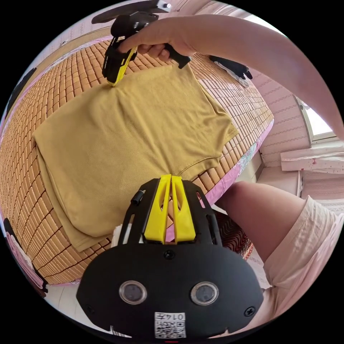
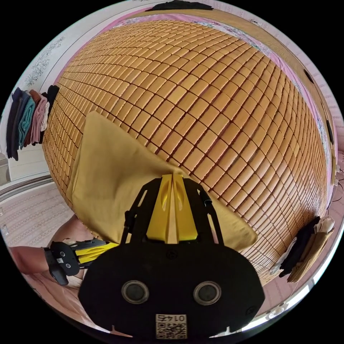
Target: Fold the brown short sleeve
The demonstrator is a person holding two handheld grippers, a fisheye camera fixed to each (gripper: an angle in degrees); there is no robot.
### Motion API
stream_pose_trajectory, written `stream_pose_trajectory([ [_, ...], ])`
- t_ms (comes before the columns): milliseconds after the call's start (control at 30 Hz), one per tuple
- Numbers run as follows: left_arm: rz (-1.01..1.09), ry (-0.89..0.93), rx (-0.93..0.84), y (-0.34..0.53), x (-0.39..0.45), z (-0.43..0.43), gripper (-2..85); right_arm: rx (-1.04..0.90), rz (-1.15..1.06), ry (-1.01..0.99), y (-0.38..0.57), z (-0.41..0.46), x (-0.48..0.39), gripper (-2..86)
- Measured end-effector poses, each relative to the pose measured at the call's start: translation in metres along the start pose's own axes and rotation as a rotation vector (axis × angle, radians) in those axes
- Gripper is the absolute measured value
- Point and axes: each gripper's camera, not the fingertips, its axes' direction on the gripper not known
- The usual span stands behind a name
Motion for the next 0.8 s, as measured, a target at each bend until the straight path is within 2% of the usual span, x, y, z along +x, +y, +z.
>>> stream_pose_trajectory([
  [100,-0.013,0.028,0.043,-0.006,-0.001,-0.016,-1.0,0.166,0.064,-0.053,0.031,-0.018,0.007,-0.8],
  [167,-0.013,0.057,0.073,-0.013,-0.004,-0.03,-0.9,0.315,0.18,-0.108,0.084,-0.033,0.02,-0.5],
  [267,0.018,0.049,0.11,-0.033,-0.008,-0.047,-0.6,0.391,0.319,-0.097,0.167,-0.029,0.031,0.6],
  [367,0.034,0.028,0.13,-0.065,-0.016,-0.053,0.9,0.285,0.402,-0.04,0.236,0.0,0.041,7.2],
  [467,0.049,0.013,0.143,-0.105,-0.019,-0.048,3.6,0.254,0.528,-0.149,0.29,0.017,0.054,10.5],
  [800,0.198,0.078,0.134,-0.247,0.024,-0.016,6.8,0.258,0.734,-0.256,0.35,0.06,0.061,11.0],
])
